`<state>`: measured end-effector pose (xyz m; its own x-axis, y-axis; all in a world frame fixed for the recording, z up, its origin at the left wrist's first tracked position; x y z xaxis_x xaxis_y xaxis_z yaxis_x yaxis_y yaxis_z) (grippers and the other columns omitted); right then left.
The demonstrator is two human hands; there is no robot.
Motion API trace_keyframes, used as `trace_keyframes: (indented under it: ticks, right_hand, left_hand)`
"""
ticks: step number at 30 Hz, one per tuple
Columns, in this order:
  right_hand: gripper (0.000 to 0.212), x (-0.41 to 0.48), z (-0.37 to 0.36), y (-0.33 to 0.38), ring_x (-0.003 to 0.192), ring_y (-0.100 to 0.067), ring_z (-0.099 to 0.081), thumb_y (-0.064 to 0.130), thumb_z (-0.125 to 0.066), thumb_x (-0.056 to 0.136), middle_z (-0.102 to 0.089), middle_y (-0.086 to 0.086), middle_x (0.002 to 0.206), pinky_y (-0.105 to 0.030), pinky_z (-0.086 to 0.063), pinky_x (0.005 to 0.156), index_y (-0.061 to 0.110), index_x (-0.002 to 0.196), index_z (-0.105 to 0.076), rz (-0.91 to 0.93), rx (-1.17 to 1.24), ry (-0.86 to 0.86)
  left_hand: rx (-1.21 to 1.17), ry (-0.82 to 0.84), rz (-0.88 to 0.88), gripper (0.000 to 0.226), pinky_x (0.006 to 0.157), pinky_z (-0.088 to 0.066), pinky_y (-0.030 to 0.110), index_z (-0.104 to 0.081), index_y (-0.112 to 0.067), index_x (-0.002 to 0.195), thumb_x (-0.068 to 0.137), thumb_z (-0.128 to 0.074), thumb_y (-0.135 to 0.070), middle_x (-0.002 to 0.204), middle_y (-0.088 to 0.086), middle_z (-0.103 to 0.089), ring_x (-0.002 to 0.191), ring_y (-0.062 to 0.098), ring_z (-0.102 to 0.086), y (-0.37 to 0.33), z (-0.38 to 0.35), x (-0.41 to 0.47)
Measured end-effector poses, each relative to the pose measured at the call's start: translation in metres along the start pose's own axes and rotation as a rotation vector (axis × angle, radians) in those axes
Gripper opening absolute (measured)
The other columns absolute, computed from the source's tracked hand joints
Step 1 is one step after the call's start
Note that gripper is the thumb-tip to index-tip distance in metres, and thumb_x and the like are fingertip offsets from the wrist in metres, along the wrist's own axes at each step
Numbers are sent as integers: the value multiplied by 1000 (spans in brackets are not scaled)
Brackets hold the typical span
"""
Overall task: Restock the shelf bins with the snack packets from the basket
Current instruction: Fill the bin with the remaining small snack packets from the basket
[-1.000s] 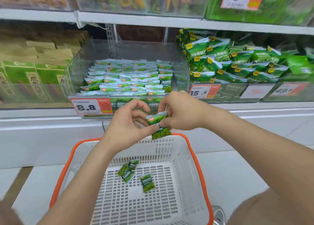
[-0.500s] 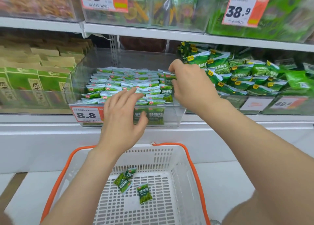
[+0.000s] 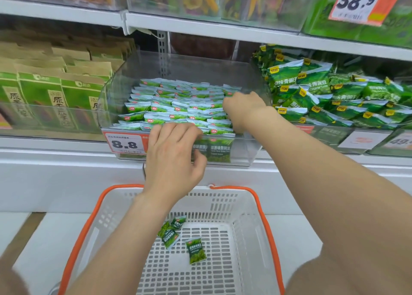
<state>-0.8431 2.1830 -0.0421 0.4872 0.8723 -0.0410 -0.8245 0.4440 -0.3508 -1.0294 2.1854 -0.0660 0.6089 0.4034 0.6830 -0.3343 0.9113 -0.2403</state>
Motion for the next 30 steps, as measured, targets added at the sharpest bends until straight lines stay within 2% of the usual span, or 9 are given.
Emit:
trace_keyframes:
  ticks: [3, 6, 12, 15, 17, 21, 26, 28, 30]
  right_hand:
    - [26, 10, 4, -8, 106, -37, -58, -4, -57, 93, -55, -15, 120, -42, -35, 85, 11, 113, -53, -54, 56, -36]
    - [29, 17, 6, -12, 108, -39, -60, -6, -60, 90, -56, -16, 121, -41, -36, 82, 9, 115, -57, -94, 54, -71]
    - [37, 19, 14, -14, 116, -38, -60, -4, -66, 87, -61, -12, 119, -44, -44, 92, 11, 120, -61, -137, -25, -159]
    - [37, 13, 16, -17, 111, -40, -61, -12, -63, 86, -56, -16, 115, -43, -41, 75, 5, 118, -58, -151, 93, -171]
    - [30, 8, 14, -17, 111, -42, -59, -15, -58, 89, -51, -18, 113, -41, -40, 75, 3, 113, -55, -131, 187, -139]
    - [42, -3, 15, -20, 110, -41, -59, -10, -55, 86, -56, -20, 123, -40, -43, 74, 5, 124, -58, -91, 362, -116]
    - [29, -61, 46, -18, 90, -39, -62, 4, -53, 81, -66, -13, 91, -42, -55, 70, 13, 103, -70, -34, 401, -345]
    - [22, -88, 56, -9, 78, -29, -63, 13, -52, 78, -65, -3, 72, -41, -59, 71, 20, 84, -72, 44, 503, -326]
    - [19, -106, 50, 10, 70, -21, -63, 17, -53, 78, -66, 2, 66, -39, -60, 71, 18, 75, -72, 162, 508, -166]
  left_hand:
    - [-13, -12, 7, 24, 93, -35, 39, -67, -19, 105, 81, -66, -18, 109, -7, -67, 97, 23, -54, 1, 1, 0]
    - [-15, -8, 6, 24, 93, -35, 39, -67, -18, 105, 81, -66, -18, 110, -6, -67, 98, 24, -55, 0, 0, 0]
    - [-7, -12, 2, 24, 93, -36, 39, -67, -17, 106, 82, -65, -18, 111, -6, -68, 101, 25, -57, 1, 0, 0]
    - [-8, -5, -2, 24, 93, -36, 39, -67, -18, 107, 82, -66, -18, 113, -6, -68, 101, 24, -57, 1, -1, 0]
    - [-14, 9, 2, 26, 94, -37, 40, -67, -18, 108, 82, -66, -18, 114, -6, -68, 103, 25, -57, 2, -2, 0]
    - [-45, 60, 16, 30, 97, -36, 40, -68, -22, 113, 84, -67, -21, 117, -8, -68, 107, 23, -58, 3, -2, 2]
    - [-205, -28, -1, 32, 112, -38, 43, -71, -17, 116, 85, -67, -14, 130, -1, -67, 127, 25, -57, 0, 9, 4]
    - [-206, -155, -49, 23, 100, -45, 48, -73, -11, 106, 83, -71, -4, 118, 5, -68, 115, 32, -60, -8, 20, -3]
    - [-156, -269, -72, 13, 80, -45, 48, -73, -8, 94, 83, -72, -1, 100, 9, -65, 93, 35, -59, -16, 25, -17]
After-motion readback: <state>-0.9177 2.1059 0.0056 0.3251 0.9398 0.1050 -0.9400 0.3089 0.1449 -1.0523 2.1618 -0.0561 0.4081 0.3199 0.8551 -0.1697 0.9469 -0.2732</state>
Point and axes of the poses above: each hand's wrist, its own x-axis towards the middle knuckle, its own z-axis out of the back of the hand, y = z × x, the point moved 9 cm from there along x, towards the middle knuckle
